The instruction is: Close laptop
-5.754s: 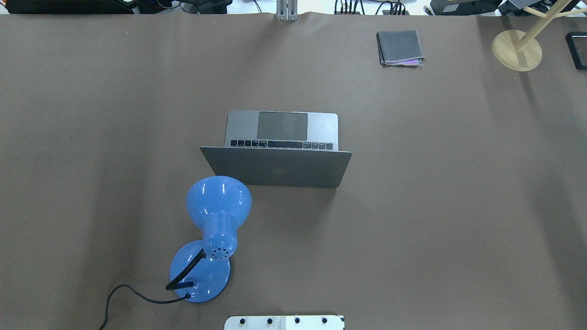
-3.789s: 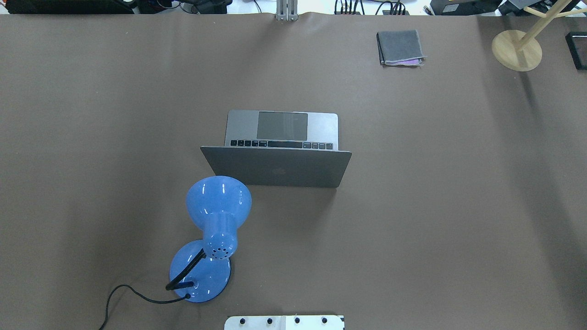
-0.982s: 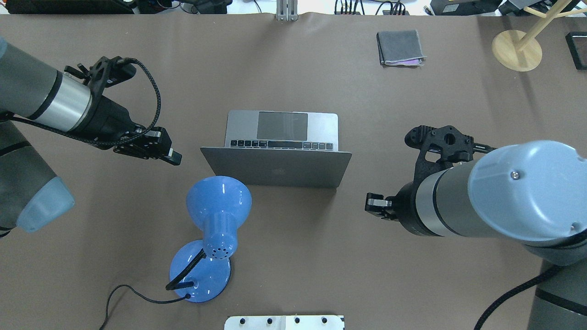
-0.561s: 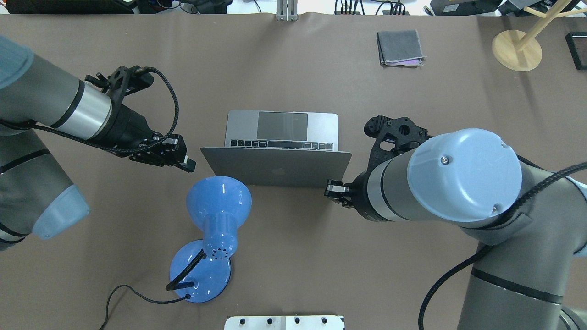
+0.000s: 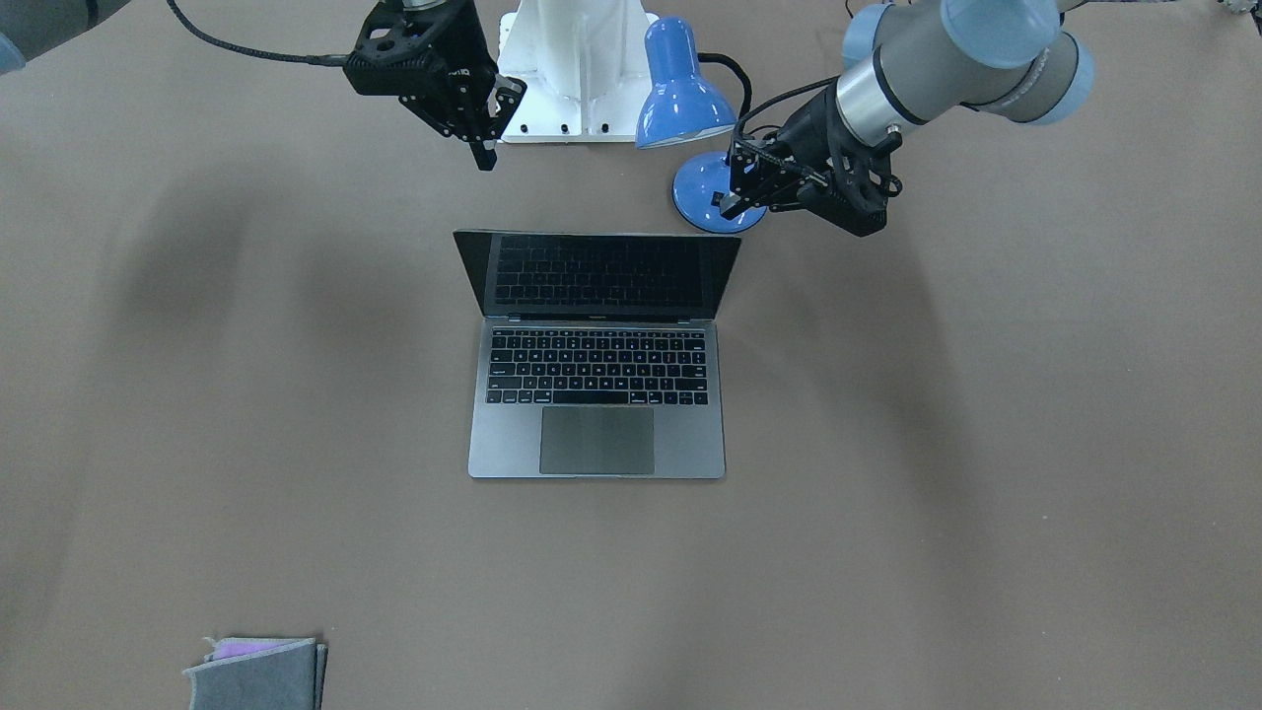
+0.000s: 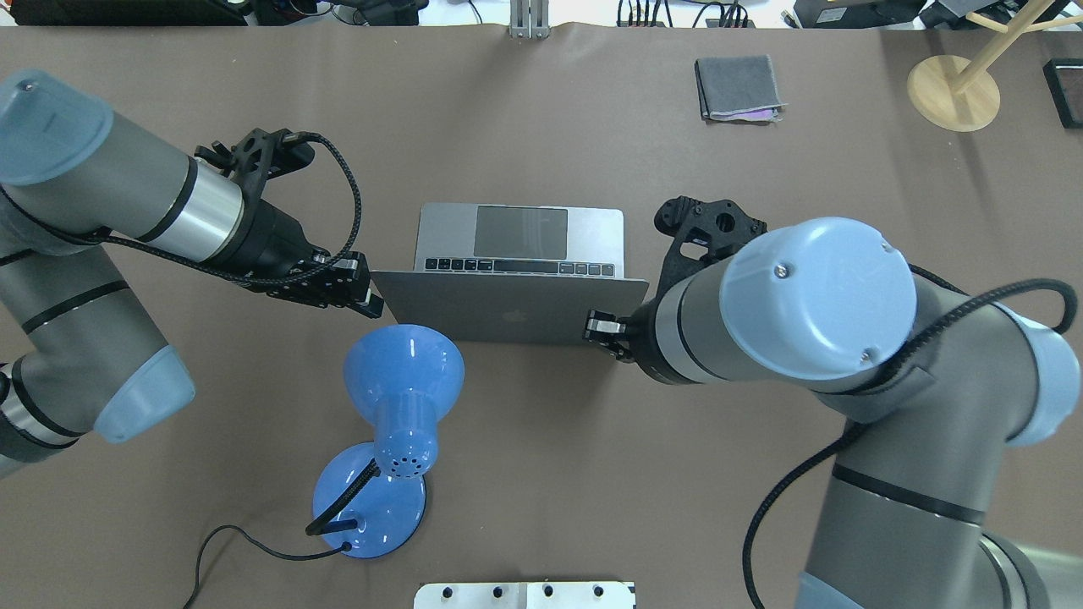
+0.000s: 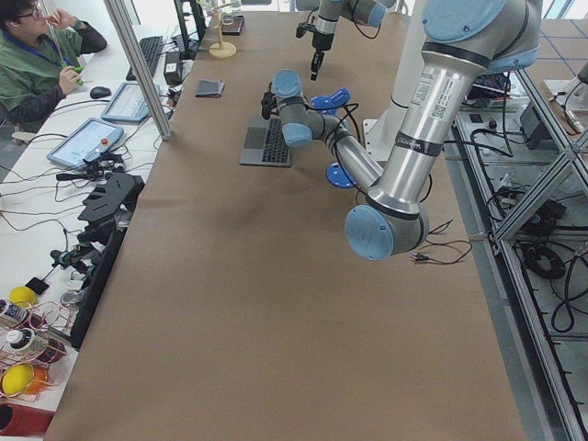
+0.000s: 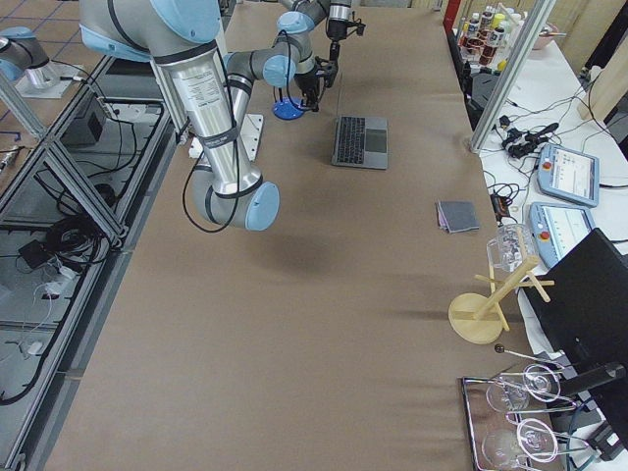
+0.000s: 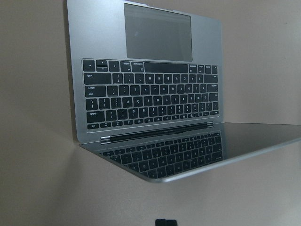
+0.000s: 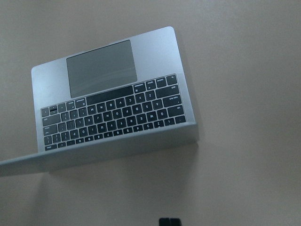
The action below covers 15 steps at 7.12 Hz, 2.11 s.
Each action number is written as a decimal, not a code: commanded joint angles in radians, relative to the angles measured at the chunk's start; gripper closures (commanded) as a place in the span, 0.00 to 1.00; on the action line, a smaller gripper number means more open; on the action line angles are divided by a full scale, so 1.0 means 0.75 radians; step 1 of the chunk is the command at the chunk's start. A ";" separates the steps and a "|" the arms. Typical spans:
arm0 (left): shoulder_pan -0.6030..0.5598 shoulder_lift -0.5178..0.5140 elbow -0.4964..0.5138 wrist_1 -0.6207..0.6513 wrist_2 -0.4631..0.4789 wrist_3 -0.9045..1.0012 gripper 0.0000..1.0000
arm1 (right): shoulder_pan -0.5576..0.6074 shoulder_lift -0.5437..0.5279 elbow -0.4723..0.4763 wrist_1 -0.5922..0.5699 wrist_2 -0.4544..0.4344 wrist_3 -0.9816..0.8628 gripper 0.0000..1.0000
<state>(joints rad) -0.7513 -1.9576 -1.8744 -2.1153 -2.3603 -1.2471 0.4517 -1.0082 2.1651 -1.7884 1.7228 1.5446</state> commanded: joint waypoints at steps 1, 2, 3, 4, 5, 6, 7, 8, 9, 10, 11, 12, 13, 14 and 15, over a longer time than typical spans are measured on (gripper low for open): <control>0.006 -0.018 0.018 0.000 0.012 0.000 1.00 | 0.034 0.013 -0.091 0.085 0.000 -0.002 1.00; 0.008 -0.026 0.024 0.000 0.012 0.002 1.00 | 0.058 0.045 -0.150 0.108 0.000 -0.004 1.00; 0.008 -0.045 0.045 0.000 0.012 0.002 1.00 | 0.068 0.076 -0.193 0.108 0.000 -0.006 1.00; 0.008 -0.057 0.071 0.000 0.012 0.010 1.00 | 0.071 0.086 -0.213 0.110 0.000 -0.010 1.00; 0.006 -0.059 0.081 0.000 0.014 0.014 1.00 | 0.075 0.088 -0.226 0.110 0.002 -0.014 1.00; 0.002 -0.083 0.110 0.000 0.014 0.016 1.00 | 0.091 0.093 -0.242 0.114 0.002 -0.020 1.00; 0.000 -0.116 0.151 0.000 0.014 0.031 1.00 | 0.111 0.109 -0.293 0.161 0.004 -0.020 1.00; -0.003 -0.141 0.181 0.000 0.014 0.047 1.00 | 0.132 0.125 -0.344 0.188 0.008 -0.022 1.00; -0.023 -0.165 0.218 0.000 0.014 0.049 1.00 | 0.150 0.144 -0.375 0.190 0.010 -0.028 1.00; -0.043 -0.216 0.277 -0.002 0.014 0.051 1.00 | 0.169 0.156 -0.404 0.192 0.014 -0.051 1.00; -0.060 -0.245 0.329 0.002 0.016 0.114 1.00 | 0.185 0.160 -0.436 0.200 0.016 -0.057 1.00; -0.064 -0.257 0.382 0.000 0.052 0.169 1.00 | 0.195 0.203 -0.495 0.200 0.016 -0.071 1.00; -0.064 -0.298 0.443 0.000 0.069 0.184 1.00 | 0.201 0.242 -0.557 0.202 0.018 -0.073 1.00; -0.066 -0.335 0.498 0.000 0.071 0.206 1.00 | 0.204 0.250 -0.590 0.249 0.018 -0.071 1.00; -0.066 -0.357 0.529 0.000 0.109 0.213 1.00 | 0.204 0.254 -0.653 0.302 0.018 -0.071 1.00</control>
<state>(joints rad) -0.7998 -2.1995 -1.5159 -2.1153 -2.3033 -1.1000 0.6028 -0.8267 1.7282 -1.6052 1.7363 1.4912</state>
